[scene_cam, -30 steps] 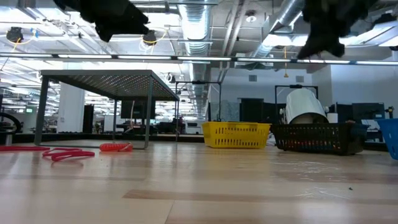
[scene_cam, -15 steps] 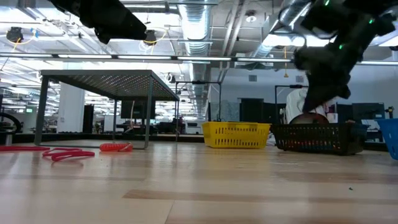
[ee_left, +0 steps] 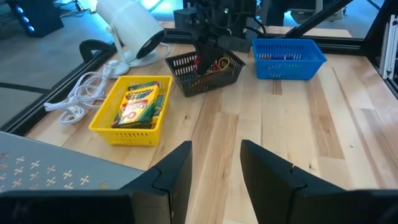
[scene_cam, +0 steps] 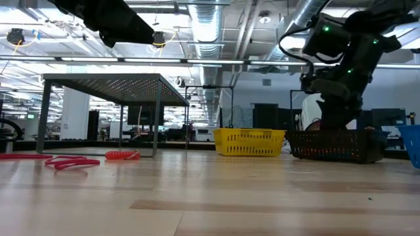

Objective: Pick & Place Office Desk Supplies
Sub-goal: Put the red rubber band into the black bin

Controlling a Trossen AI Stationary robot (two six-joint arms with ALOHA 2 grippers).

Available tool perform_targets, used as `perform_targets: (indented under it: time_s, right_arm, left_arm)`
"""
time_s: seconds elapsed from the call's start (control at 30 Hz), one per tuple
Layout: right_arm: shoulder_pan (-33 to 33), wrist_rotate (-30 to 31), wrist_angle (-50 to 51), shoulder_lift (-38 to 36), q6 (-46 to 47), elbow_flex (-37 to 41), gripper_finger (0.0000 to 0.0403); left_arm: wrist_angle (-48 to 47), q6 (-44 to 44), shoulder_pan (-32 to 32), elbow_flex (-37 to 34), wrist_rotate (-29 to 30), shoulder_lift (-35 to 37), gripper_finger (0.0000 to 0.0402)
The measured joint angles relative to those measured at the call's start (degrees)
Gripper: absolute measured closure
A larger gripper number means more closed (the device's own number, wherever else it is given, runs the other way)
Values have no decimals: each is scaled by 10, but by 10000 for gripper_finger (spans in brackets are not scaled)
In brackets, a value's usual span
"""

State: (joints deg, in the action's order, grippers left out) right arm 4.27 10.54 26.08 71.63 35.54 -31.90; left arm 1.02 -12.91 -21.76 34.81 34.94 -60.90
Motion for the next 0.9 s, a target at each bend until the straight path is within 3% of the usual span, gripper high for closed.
perform_targets:
  time_s: [0.57,0.7,0.9]
  right_arm:
    - [20,-11,-13,-4,-17,-1,397]
    - [20,-28,-14,-4,-22,-1,354]
    - [20,-33,-15,-4,-40,-1,253]
  left_arm:
    - [-1,0,0,0,0,0,271]
    - [-1,0,0,0,0,0,271]
    - [-1,-1,0,0,0,0,271]
